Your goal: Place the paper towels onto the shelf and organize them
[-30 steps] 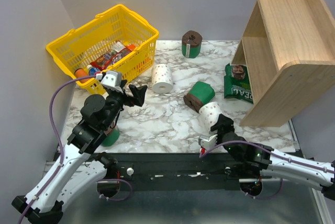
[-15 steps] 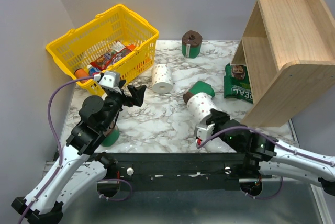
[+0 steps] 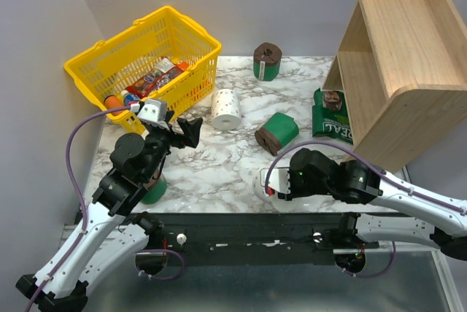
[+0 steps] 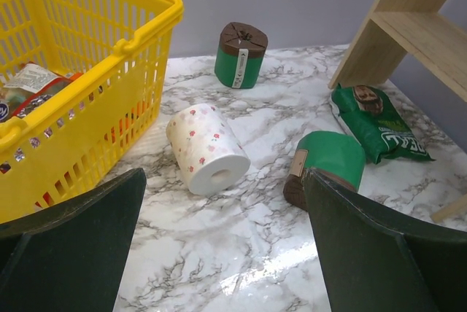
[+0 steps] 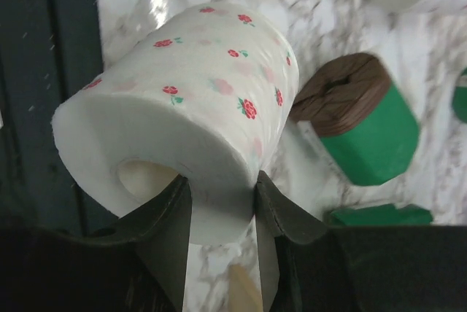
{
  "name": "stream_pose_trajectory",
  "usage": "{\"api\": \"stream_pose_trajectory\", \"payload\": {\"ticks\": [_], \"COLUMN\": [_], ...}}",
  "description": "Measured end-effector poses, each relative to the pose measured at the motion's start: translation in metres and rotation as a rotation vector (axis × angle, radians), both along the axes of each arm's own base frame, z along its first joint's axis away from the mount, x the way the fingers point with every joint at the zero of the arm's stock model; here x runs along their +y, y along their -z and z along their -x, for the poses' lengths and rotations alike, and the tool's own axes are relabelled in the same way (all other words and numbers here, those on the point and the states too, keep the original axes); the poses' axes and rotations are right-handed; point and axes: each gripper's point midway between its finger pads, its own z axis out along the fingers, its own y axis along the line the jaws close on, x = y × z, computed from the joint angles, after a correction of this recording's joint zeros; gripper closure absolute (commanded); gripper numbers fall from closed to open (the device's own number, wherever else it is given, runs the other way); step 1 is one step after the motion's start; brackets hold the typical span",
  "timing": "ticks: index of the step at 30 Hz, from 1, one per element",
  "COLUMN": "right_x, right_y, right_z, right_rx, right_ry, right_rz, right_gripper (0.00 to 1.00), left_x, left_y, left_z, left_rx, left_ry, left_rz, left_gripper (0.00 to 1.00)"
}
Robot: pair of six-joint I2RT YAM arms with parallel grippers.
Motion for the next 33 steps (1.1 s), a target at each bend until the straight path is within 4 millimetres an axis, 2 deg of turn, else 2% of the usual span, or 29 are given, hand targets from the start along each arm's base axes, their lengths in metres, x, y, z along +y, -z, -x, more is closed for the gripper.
{"api": "stream_pose_trajectory", "payload": {"ticks": [4, 11, 14, 15, 17, 18, 20, 27, 31, 33], "right_x": [-0.016, -0.032, -0.031, -0.03, -0.027, -0.025, -0.021, 0.0, 0.008, 0.011], "right_y": [0.01, 0.03, 0.032, 0.032, 0.031, 0.03, 0.026, -0.011, -0.03, -0.032], "right_z": [0.014, 0.022, 0.018, 0.015, 0.007, 0.005, -0.001, -0.007, -0.011, -0.014], "right_rx": [0.107, 0.181, 0.165, 0.153, 0.118, 0.11, 0.086, 0.077, 0.129, 0.164], "right_ry": [0.034, 0.077, 0.082, 0.085, 0.089, 0.098, 0.108, 0.224, 0.397, 0.488], "right_rz": [0.1, 0.22, 0.233, 0.237, 0.239, 0.236, 0.222, -0.026, -0.223, -0.282], "right_gripper": [0.59, 0.55, 0.43, 0.3, 0.22, 0.13, 0.08, 0.17, 0.18, 0.18], "left_x": [0.001, 0.003, 0.004, 0.004, 0.004, 0.004, 0.005, 0.007, 0.008, 0.009], "left_y": [0.0, 0.0, 0.0, 0.001, 0.001, 0.001, 0.001, 0.002, 0.002, 0.002], "left_z": [-0.001, -0.001, -0.002, -0.002, -0.002, -0.002, -0.003, -0.003, -0.004, -0.004], "left_rx": [0.0, 0.0, 0.001, 0.002, 0.002, 0.002, 0.002, 0.006, 0.007, 0.006], "left_ry": [-0.007, -0.019, -0.023, -0.024, -0.026, -0.027, -0.031, -0.045, -0.051, -0.053], "left_rz": [0.0, 0.0, -0.001, -0.001, -0.001, -0.001, -0.001, -0.003, -0.004, -0.004], "left_gripper": [0.01, 0.01, 0.01, 0.01, 0.01, 0.01, 0.01, 0.01, 0.01, 0.01]}}
